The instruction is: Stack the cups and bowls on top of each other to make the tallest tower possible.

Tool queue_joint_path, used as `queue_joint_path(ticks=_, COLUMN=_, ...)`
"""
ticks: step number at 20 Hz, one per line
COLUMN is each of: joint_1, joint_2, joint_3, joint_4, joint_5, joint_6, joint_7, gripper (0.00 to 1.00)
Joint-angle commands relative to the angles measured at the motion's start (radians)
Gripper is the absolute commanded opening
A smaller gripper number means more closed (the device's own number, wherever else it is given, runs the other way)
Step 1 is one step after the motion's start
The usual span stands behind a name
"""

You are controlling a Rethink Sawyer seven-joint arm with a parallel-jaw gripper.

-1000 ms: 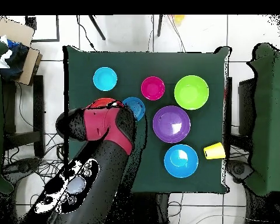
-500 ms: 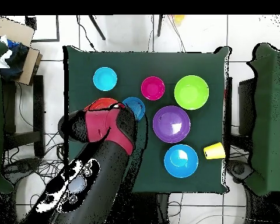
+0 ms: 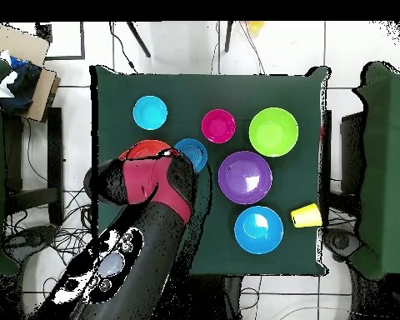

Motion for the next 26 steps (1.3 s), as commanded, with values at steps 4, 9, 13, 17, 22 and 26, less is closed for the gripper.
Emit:
queue_joint_path(ticks=4, joint_1=-0.018, joint_2=0.042, joint_3=0.151, joint_4=0.069, joint_5=-0.081, joint_6=-0.117, joint_7=-0.056, gripper=1.0)
queue_joint_path(ticks=9, joint_1=-0.02, joint_2=0.045, joint_3=0.15, joint_4=0.083, joint_5=-0.082, joint_6=-0.147, joint_7=-0.056, gripper=1.0)
queue_joint_path(ticks=13, joint_1=-0.023, joint_2=0.053, joint_3=0.152, joint_4=0.093, joint_5=-0.083, joint_6=-0.183, joint_7=-0.05, gripper=1.0)
queue_joint_path(ticks=17, joint_1=-0.026, joint_2=0.072, joint_3=0.156, joint_4=0.105, joint_5=-0.081, joint_6=-0.239, joint_7=-0.032, gripper=1.0)
queue_joint_path(ticks=22, joint_1=-0.026, joint_2=0.081, joint_3=0.156, joint_4=0.117, joint_5=-0.074, joint_6=-0.271, joint_7=-0.024, gripper=1.0)
queue_joint_path(ticks=26, joint_1=-0.027, joint_2=0.064, joint_3=0.158, joint_4=0.125, joint_5=-0.07, joint_6=-0.257, joint_7=-0.041, gripper=1.0)
